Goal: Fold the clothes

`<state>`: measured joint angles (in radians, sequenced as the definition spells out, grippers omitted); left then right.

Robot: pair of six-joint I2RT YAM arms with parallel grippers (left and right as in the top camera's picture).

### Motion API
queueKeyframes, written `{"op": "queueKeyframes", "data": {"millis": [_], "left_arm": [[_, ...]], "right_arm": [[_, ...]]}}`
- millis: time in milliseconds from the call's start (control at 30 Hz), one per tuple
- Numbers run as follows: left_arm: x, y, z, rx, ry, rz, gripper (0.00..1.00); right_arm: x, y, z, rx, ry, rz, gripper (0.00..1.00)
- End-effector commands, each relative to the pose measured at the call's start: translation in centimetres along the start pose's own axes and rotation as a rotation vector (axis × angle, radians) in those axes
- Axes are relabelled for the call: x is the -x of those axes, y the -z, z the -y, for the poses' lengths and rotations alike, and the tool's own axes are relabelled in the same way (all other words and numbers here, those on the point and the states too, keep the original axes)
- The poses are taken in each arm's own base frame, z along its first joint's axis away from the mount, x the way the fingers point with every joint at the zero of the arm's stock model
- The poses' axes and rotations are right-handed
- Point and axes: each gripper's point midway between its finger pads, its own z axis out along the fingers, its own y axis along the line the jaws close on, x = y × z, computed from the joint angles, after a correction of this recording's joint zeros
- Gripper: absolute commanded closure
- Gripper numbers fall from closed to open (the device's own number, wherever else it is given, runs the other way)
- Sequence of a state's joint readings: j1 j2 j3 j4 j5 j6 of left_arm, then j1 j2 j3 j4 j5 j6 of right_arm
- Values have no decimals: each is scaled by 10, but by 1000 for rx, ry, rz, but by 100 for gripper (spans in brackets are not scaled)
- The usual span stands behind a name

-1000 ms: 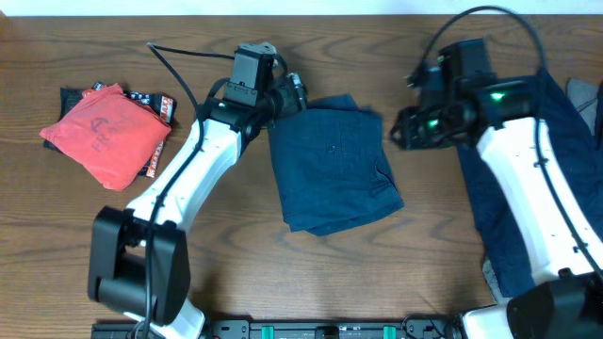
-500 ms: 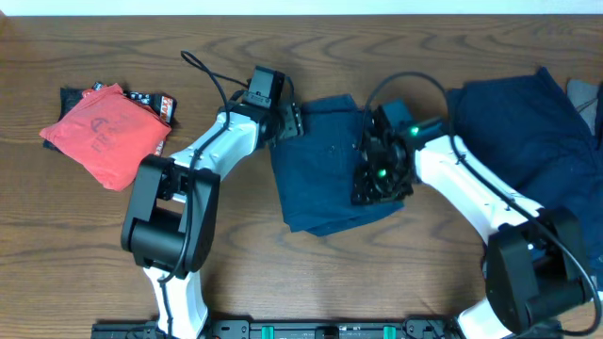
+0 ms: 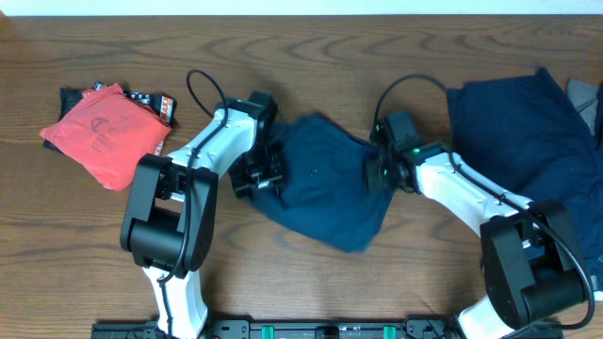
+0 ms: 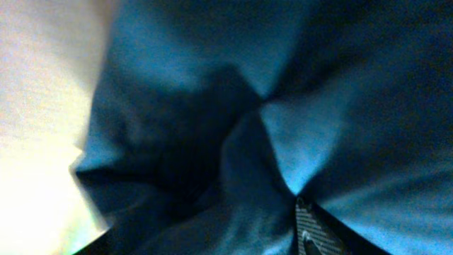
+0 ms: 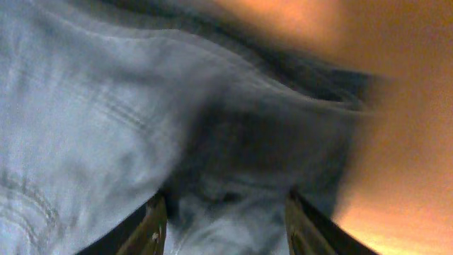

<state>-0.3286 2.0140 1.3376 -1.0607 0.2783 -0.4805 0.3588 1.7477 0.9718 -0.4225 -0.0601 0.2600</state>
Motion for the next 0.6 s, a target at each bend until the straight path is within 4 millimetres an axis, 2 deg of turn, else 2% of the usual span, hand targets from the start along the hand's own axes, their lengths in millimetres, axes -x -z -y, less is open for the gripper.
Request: {"op": "queueKeyframes", "data": {"millis": [0,100,200,233,267,300,400,567], "left_arm": [[-31,-2,12,-68,-7,-137,41],[-30,12,13,-91,-27,-95,41],[-12,36,13,-134,-43,44,36],[-3,44,11,-136,-44,101,29],[9,54,7,-131,-42,178,5],[18,61,5,-130,-40,232,2],[39,74,5,-148,-38,330,2],[60,68,12,-156,-124,379,2]], "right_arm": [[25,1,25,-98,50,91,48],[30,3,22,-91,55,107,48],[23,2,20,-87,59,80,47],[20,2,21,-88,59,70,46],[19,2,21,-91,60,63,46],[17,1,22,-92,59,56,45],[15,1,22,-94,59,47,44],[14,1,22,-91,59,44,41]]}}
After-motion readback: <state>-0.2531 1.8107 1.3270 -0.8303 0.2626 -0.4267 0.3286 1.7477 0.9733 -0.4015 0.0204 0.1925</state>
